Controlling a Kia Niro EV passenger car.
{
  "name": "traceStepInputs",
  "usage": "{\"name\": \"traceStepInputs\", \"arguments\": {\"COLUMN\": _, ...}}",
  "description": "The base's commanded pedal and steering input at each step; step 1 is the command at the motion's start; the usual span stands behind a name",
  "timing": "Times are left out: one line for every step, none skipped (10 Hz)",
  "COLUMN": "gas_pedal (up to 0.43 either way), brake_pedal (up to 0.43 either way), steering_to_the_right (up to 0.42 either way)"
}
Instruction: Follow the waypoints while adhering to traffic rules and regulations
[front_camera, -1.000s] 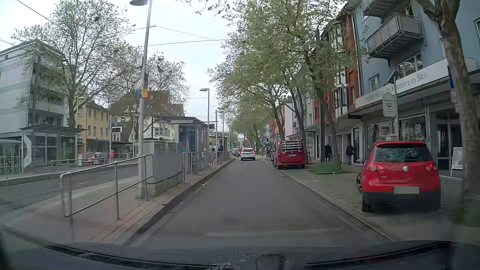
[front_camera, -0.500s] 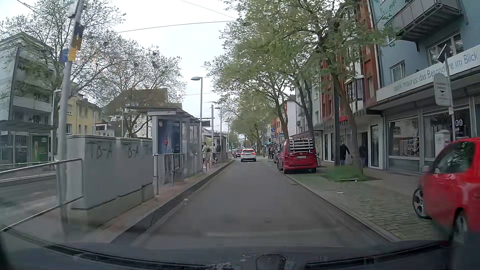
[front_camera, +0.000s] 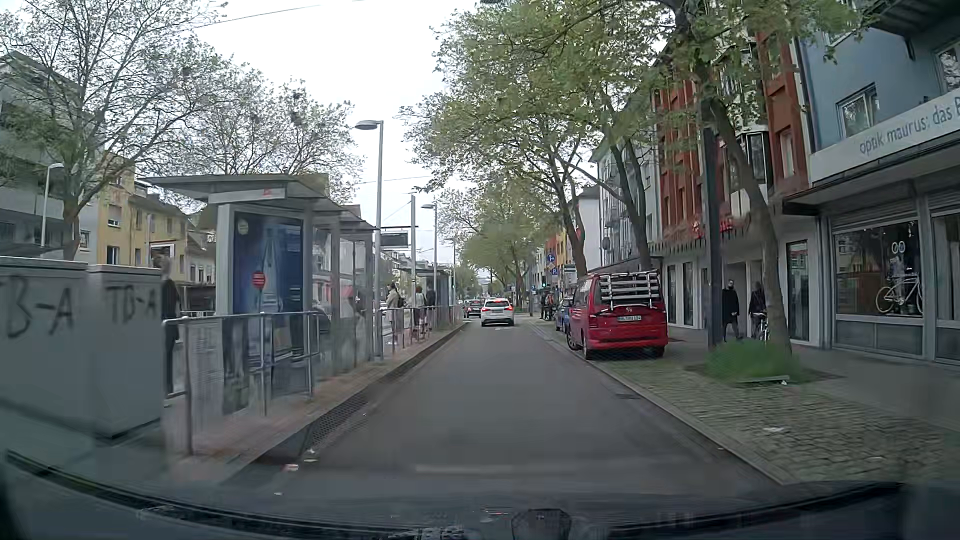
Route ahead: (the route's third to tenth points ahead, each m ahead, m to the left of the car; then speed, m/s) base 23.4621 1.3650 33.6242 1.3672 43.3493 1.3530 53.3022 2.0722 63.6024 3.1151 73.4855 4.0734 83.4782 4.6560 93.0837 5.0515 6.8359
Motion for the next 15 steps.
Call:
{"name": "traceStepInputs", "arguments": {"gas_pedal": 0.028, "brake_pedal": 0.0, "steering_to_the_right": -0.002}}
{"name": "traceStepInputs", "arguments": {"gas_pedal": 0.028, "brake_pedal": 0.0, "steering_to_the_right": -0.002}}
{"name": "traceStepInputs", "arguments": {"gas_pedal": 0.028, "brake_pedal": 0.0, "steering_to_the_right": -0.002}}
{"name": "traceStepInputs", "arguments": {"gas_pedal": 0.028, "brake_pedal": 0.0, "steering_to_the_right": -0.002}}
{"name": "traceStepInputs", "arguments": {"gas_pedal": 0.028, "brake_pedal": 0.0, "steering_to_the_right": -0.002}}
{"name": "traceStepInputs", "arguments": {"gas_pedal": 0.02, "brake_pedal": 0.0, "steering_to_the_right": -0.002}}
{"name": "traceStepInputs", "arguments": {"gas_pedal": 0.0, "brake_pedal": 0.0, "steering_to_the_right": -0.002}}
{"name": "traceStepInputs", "arguments": {"gas_pedal": 0.0, "brake_pedal": 0.0, "steering_to_the_right": -0.002}}
{"name": "traceStepInputs", "arguments": {"gas_pedal": 0.0, "brake_pedal": 0.0, "steering_to_the_right": -0.001}}
{"name": "traceStepInputs", "arguments": {"gas_pedal": 0.0, "brake_pedal": 0.0, "steering_to_the_right": -0.001}}
{"name": "traceStepInputs", "arguments": {"gas_pedal": 0.0, "brake_pedal": 0.0, "steering_to_the_right": -0.001}}
{"name": "traceStepInputs", "arguments": {"gas_pedal": 0.0, "brake_pedal": 0.0, "steering_to_the_right": -0.001}}
{"name": "traceStepInputs", "arguments": {"gas_pedal": 0.0, "brake_pedal": 0.0, "steering_to_the_right": -0.001}}
{"name": "traceStepInputs", "arguments": {"gas_pedal": 0.0, "brake_pedal": 0.0, "steering_to_the_right": -0.001}}
{"name": "traceStepInputs", "arguments": {"gas_pedal": 0.0, "brake_pedal": 0.0, "steering_to_the_right": 0.0}}
